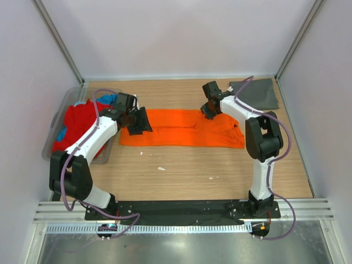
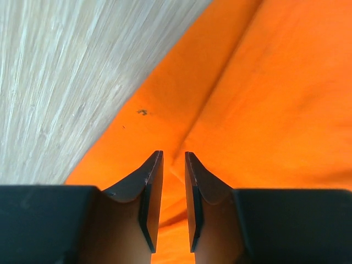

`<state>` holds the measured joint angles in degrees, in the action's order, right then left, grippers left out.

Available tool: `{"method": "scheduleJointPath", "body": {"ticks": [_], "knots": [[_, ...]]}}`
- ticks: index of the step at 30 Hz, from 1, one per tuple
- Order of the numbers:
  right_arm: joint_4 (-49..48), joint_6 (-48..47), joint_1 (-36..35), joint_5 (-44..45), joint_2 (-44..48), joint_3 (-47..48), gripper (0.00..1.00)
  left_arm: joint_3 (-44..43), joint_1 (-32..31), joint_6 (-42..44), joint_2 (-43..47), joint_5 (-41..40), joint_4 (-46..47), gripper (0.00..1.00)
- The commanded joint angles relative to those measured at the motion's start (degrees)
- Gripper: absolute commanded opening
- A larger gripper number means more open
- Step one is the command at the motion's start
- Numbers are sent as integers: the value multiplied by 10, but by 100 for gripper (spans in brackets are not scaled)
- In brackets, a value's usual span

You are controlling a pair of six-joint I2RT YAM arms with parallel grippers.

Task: Fold and stack the t-shirts
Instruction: Fold the tshirt

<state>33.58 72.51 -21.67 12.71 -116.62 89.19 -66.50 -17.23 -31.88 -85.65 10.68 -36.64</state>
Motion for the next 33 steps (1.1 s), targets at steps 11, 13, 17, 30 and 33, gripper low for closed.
{"method": "scheduleJointPath", "body": {"ticks": [11,13,17,30,33], "knots": [[25,-62,28,69,205,-199,22,-25,11,28,-91,78,10,54],[21,-69,41,69,214,-231,22,-27,17,23,-101,73,9,55],[45,-80,60,100,230,-267,22,-37,19,14,-135,35,-7,55],[20,-127,117,181,239,-336,21,-55,48,-2,-200,-126,-63,54],[23,-132,124,185,236,-340,20,-53,48,-6,-189,-131,-66,54]]}}
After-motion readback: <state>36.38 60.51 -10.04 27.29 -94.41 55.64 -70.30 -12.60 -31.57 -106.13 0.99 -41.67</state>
